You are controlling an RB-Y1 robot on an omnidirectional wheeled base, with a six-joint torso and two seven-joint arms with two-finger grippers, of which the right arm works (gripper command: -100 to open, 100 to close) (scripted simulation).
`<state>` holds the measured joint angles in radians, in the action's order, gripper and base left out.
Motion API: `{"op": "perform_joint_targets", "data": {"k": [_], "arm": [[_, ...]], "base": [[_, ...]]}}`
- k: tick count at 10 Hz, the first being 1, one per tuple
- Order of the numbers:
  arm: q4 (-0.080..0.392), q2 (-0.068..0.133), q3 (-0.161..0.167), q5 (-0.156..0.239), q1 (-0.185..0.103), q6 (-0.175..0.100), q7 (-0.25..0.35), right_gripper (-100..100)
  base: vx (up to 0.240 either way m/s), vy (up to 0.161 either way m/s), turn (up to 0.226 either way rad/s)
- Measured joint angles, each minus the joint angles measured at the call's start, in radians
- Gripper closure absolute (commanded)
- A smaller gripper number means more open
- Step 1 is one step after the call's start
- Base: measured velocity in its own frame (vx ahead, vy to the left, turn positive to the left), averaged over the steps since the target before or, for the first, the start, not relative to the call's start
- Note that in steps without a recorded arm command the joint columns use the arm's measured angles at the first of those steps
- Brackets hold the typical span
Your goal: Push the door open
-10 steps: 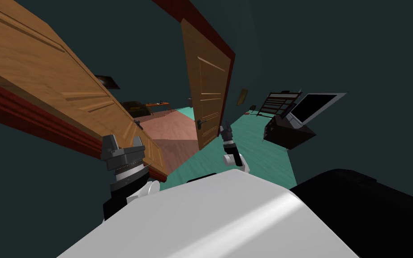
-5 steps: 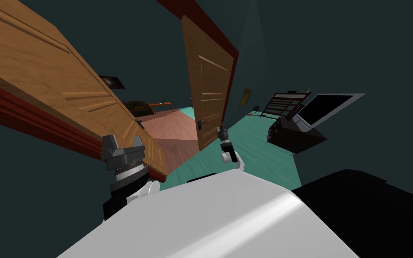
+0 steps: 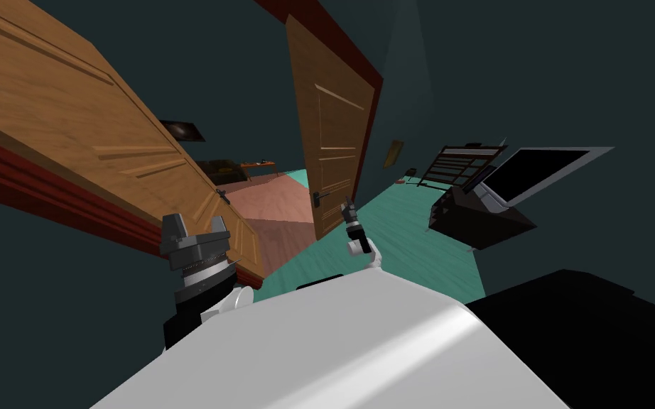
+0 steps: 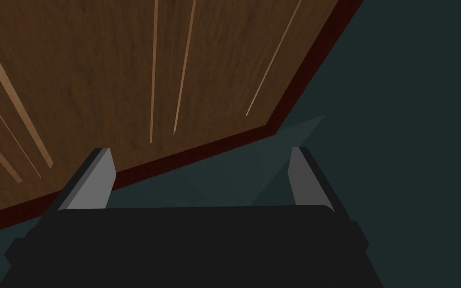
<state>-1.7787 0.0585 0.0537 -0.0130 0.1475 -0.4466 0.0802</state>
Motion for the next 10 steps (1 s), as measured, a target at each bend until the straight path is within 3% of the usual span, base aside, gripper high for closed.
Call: {"op": "perform_joint_targets", "data": {"k": [10], "arm": [[0.256,0.007,0.011,-0.003,-0.147,0.003,0.014,-100]], "base": [[0.039,-0.059,0.06]]}}
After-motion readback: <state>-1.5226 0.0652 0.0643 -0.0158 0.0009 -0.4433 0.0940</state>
